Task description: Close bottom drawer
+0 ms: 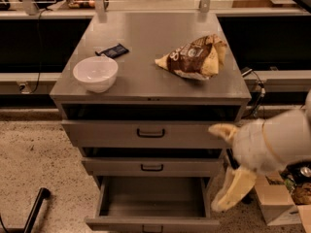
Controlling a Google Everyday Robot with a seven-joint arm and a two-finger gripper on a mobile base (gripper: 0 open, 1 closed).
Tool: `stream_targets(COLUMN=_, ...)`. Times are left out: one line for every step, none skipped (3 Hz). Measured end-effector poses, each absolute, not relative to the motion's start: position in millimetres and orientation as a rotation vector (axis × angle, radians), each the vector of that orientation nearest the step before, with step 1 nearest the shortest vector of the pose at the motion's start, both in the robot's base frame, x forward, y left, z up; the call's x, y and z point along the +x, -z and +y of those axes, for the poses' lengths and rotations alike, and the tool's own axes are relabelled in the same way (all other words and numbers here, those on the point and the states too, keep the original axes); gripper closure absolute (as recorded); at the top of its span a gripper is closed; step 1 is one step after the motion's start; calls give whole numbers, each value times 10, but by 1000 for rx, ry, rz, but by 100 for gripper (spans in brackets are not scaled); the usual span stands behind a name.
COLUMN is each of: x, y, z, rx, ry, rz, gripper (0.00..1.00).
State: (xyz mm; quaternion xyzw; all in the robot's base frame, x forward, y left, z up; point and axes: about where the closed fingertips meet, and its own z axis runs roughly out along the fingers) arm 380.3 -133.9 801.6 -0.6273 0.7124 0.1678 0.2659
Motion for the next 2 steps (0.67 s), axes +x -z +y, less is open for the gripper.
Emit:
stream_targets(x=3622, y=-7577, z=-1244, rx=-1580, ry=-554, rz=1885, gripper=0)
stream_targets(x=3619, y=-7575, z=-1248, rx=-1578, ry=-552, rz=1885, gripper=0)
